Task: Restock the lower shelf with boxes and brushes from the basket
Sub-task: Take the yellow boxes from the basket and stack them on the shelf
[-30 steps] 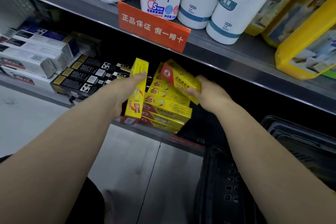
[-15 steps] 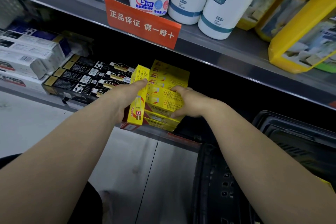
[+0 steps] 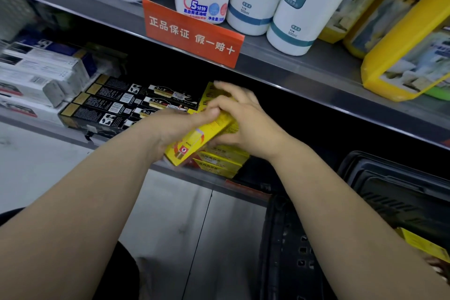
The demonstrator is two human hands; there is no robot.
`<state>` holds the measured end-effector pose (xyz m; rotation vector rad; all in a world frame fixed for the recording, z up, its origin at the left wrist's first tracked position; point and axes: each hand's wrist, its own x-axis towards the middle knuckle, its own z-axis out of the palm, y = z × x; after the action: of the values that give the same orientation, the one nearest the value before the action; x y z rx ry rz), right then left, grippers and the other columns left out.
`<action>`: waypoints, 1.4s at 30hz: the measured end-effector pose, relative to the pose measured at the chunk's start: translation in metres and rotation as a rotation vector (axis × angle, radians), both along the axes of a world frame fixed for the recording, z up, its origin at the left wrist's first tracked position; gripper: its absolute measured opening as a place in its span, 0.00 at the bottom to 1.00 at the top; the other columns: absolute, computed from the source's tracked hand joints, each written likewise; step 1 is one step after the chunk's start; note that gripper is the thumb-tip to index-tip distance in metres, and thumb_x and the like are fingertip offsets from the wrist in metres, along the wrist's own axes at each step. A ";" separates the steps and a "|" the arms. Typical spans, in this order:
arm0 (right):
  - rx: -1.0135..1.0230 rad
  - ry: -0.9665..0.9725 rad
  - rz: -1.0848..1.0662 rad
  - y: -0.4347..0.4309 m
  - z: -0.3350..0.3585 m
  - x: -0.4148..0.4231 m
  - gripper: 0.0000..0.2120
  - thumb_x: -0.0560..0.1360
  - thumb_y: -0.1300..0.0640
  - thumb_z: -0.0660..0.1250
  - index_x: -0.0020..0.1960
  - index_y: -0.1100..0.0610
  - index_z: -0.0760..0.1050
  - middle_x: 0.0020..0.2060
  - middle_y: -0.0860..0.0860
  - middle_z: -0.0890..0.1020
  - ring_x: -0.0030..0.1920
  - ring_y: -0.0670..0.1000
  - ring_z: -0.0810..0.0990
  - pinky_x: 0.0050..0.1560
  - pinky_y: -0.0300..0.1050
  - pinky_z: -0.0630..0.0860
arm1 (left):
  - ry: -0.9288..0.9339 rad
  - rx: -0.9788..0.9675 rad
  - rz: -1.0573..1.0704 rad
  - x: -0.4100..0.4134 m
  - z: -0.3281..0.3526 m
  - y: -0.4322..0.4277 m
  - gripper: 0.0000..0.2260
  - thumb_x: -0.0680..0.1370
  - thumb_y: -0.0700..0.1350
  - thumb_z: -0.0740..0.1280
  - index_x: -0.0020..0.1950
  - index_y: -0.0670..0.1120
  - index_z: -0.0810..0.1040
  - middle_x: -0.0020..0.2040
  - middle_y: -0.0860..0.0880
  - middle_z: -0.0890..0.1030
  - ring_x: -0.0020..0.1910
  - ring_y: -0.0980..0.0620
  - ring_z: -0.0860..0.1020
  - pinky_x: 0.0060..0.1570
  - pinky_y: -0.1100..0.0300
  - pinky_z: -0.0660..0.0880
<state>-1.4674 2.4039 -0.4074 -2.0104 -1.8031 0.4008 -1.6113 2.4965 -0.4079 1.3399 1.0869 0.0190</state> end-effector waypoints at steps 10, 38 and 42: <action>-0.288 0.001 -0.551 0.005 -0.025 0.050 0.24 0.77 0.45 0.61 0.70 0.50 0.61 0.59 0.56 0.76 0.55 0.59 0.77 0.46 0.45 0.70 | 0.098 0.796 -0.238 0.010 -0.030 -0.002 0.23 0.73 0.44 0.70 0.68 0.50 0.70 0.69 0.45 0.69 0.59 0.43 0.74 0.56 0.57 0.69; -0.728 0.095 -0.453 -0.005 -0.017 0.036 0.44 0.66 0.50 0.77 0.72 0.65 0.57 0.65 0.58 0.72 0.63 0.56 0.73 0.62 0.50 0.73 | -0.120 0.316 -0.050 0.032 -0.068 0.012 0.28 0.74 0.45 0.71 0.71 0.47 0.65 0.61 0.47 0.77 0.58 0.45 0.77 0.57 0.49 0.75; -0.710 0.061 -0.490 -0.009 -0.006 0.030 0.49 0.67 0.48 0.75 0.74 0.66 0.50 0.68 0.59 0.69 0.65 0.57 0.72 0.61 0.46 0.72 | -0.021 0.535 -0.053 0.029 -0.051 0.010 0.33 0.74 0.49 0.70 0.75 0.48 0.60 0.73 0.46 0.66 0.69 0.44 0.67 0.63 0.57 0.66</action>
<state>-1.4378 2.3945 -0.4136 -2.7623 -1.1395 1.0294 -1.5822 2.5063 -0.4594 1.8400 1.0673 0.3024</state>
